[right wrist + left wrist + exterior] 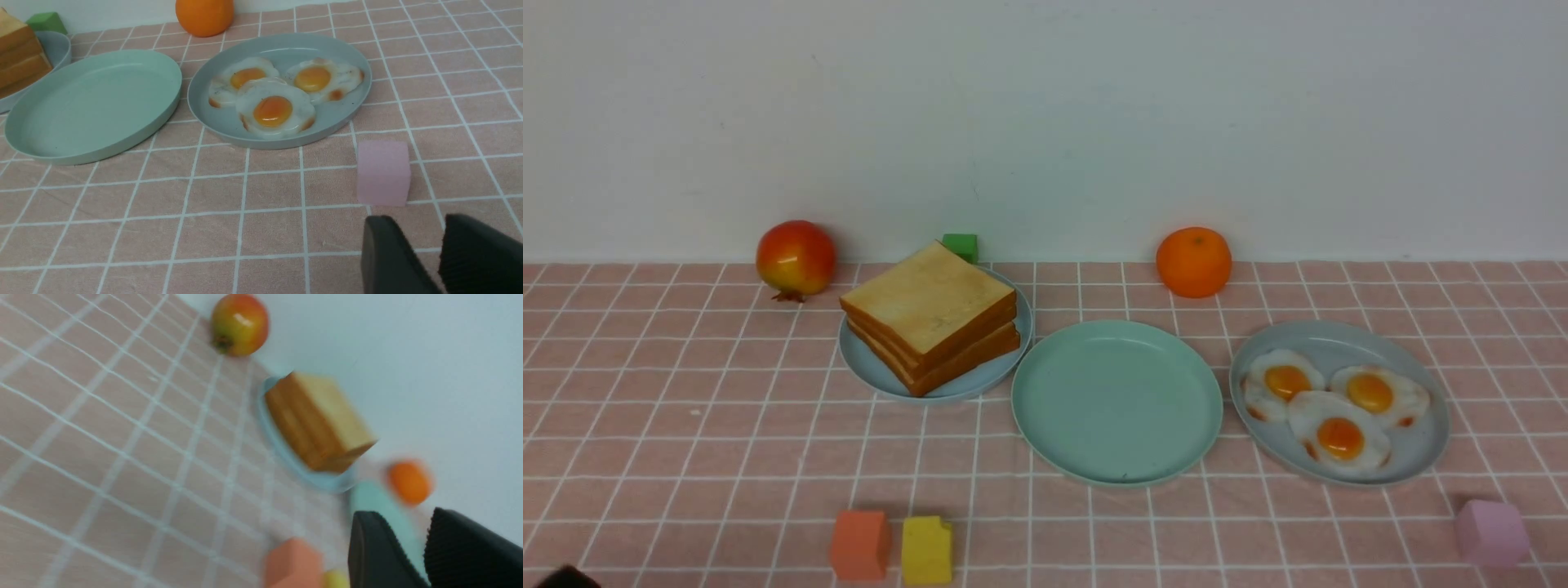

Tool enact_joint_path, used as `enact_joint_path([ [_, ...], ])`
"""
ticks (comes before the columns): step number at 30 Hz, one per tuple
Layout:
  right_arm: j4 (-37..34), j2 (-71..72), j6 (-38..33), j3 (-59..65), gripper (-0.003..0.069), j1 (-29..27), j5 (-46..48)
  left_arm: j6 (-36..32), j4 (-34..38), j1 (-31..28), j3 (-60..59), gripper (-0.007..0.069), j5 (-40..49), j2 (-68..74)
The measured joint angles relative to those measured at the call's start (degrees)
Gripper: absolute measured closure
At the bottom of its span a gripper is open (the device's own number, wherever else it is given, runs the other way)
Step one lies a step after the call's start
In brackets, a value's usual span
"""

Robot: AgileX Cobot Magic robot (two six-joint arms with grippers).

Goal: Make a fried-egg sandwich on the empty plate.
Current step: Use the left arm to grab a slice of bread

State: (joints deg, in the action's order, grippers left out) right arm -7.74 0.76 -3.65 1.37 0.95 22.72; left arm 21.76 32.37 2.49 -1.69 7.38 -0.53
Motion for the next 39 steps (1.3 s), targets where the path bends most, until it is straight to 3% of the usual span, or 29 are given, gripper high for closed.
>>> enact_joint_path([
  [5, 0.0, 0.0, 0.0, 0.0, 0.0419, 0.0, 0.0, 1.15, 6.5, 0.0, 0.65, 0.0402, -3.52, 0.0],
  [8, 0.0, 0.0, 0.0, 0.0, 0.0419, 0.0, 0.0, -2.05, 7.07, 0.0, 6.83, 0.0508, 3.33, 1.03],
  [10, 0.0, 0.0, 0.0, 0.0, 0.0419, 0.0, 0.0, -8.25, 6.3, 0.0, 15.32, 0.0612, 12.46, 6.7],
  [13, 0.0, 0.0, 0.0, 0.0, 0.0419, 0.0, 0.0, -14.93, 5.5, 0.0, 22.5, 0.0612, 21.04, 14.18],
  [18, 0.0, 0.0, 0.0, 0.0, 0.0419, 0.0, 0.0, -33.0, 4.03, 0.09, 39.98, 0.0612, 40.4, 37.15],
  [20, 0.0, 0.0, 0.0, 0.0, 0.0419, 0.0, 0.0, -35.39, 3.61, 1.08, 43.25, 0.0612, 42.03, 42.22],
  [25, 0.0, 0.0, 0.0, 0.0, 0.0419, 0.0, 0.0, -36.41, -1.82, 8.91, 49.11, 0.0612, 42.24, 53.38],
  [29, 0.0, 0.0, 0.0, 0.0, 0.0419, 0.0, 0.0, -31.47, -13.78, 20.48, 55.07, 0.0612, 40.47, 64.94],
  [32, 0.0, 0.0, 0.0, 0.0, 0.0419, 0.0, 0.0, -29.1, -18.98, 23.37, 59.3, 0.0612, 37.53, 70.51],
  [39, 0.22, 0.0, 0.0, 0.0, 0.0419, 0.0, 0.0, -27.07, -23.56, 23.6, 69.73, 0.0612, 37.35, 80.82],
])
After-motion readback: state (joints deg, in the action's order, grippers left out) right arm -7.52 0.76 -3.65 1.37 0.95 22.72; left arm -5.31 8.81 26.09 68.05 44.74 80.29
